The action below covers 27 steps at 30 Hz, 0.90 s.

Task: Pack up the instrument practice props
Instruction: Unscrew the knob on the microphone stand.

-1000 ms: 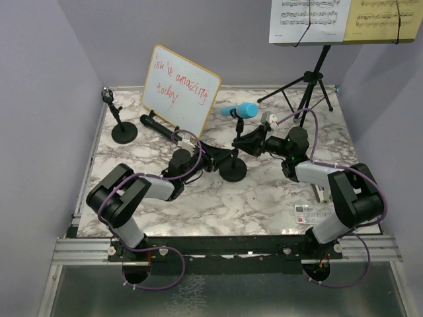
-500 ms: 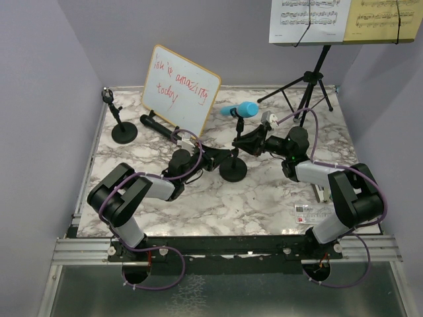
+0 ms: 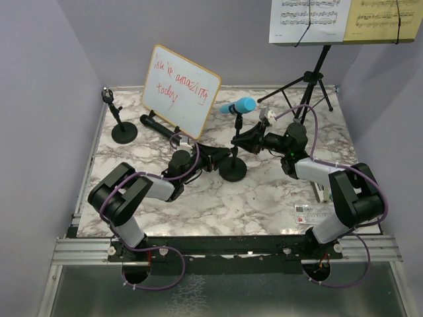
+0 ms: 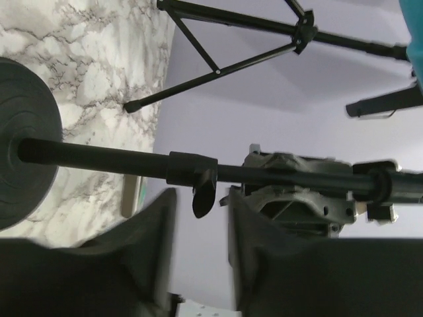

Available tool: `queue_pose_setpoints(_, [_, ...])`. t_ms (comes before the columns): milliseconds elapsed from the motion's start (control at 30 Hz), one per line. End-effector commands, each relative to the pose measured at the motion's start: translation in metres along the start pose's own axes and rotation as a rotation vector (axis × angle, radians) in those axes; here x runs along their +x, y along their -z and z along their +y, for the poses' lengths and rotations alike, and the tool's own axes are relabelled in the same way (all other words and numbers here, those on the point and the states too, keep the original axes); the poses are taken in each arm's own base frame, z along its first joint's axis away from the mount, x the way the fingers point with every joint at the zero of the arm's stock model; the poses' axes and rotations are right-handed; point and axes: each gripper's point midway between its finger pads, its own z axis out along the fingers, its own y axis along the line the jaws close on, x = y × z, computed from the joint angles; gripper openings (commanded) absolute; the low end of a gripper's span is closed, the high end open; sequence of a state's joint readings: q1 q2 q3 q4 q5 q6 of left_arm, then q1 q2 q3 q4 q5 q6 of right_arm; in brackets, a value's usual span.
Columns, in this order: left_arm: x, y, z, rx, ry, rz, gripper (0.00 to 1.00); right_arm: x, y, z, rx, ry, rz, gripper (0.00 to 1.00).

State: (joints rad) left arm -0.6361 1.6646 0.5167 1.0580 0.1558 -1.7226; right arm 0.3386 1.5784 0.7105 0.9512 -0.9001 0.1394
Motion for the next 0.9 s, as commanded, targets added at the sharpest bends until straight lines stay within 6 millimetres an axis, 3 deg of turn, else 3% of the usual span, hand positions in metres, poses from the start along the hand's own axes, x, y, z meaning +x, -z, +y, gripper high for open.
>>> queue_pose_setpoints(0, [0.006, 0.006, -0.025, 0.094, -0.168, 0.027, 0.52, 0.033, 0.006, -0.017, 0.093, -0.119, 0.083, 0.00])
queue_pose_setpoints(133, [0.016, 0.006, -0.020, 0.075, -0.429, 0.093, 0.66, 0.033, 0.006, -0.016, 0.088, -0.116, 0.083, 0.00])
queue_pose_setpoints(300, [0.015, 0.016, -0.011, 0.099, -0.881, 0.150, 0.68, 0.031, 0.007, -0.013, 0.074, -0.105, 0.082, 0.01])
queue_pose_setpoints(467, [-0.013, 0.028, -0.006, 0.041, -1.323, 0.073, 0.70, 0.029, 0.007, -0.011, 0.061, -0.094, 0.076, 0.00])
queue_pose_setpoints(667, [-0.032, 0.037, -0.027, 0.069, -1.734, -0.031, 0.71, 0.029, 0.006, -0.005, 0.024, -0.083, 0.066, 0.01])
queue_pose_setpoints(867, [-0.015, 0.036, -0.010, 0.177, -2.109, 0.076, 0.71, 0.035, 0.009, 0.002, -0.012, -0.035, 0.060, 0.01])
